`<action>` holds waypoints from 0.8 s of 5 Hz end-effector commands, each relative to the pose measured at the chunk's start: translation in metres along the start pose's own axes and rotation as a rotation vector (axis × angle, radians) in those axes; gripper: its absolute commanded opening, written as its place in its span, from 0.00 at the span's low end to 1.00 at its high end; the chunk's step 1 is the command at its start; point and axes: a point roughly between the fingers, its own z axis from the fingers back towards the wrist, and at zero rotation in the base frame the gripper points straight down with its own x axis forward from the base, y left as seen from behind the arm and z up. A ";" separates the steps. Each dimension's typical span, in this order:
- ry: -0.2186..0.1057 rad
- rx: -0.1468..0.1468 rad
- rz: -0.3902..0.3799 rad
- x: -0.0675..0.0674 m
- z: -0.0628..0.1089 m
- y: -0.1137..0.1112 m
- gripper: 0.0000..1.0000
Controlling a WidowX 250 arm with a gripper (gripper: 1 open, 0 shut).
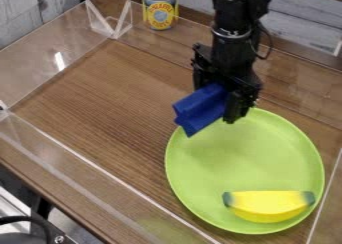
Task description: Put the blue object in the green plate
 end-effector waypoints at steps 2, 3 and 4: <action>-0.140 0.002 0.029 0.014 0.032 -0.023 0.00; -0.159 -0.008 0.040 0.014 0.032 -0.031 0.00; -0.176 -0.017 0.047 0.015 0.030 -0.036 1.00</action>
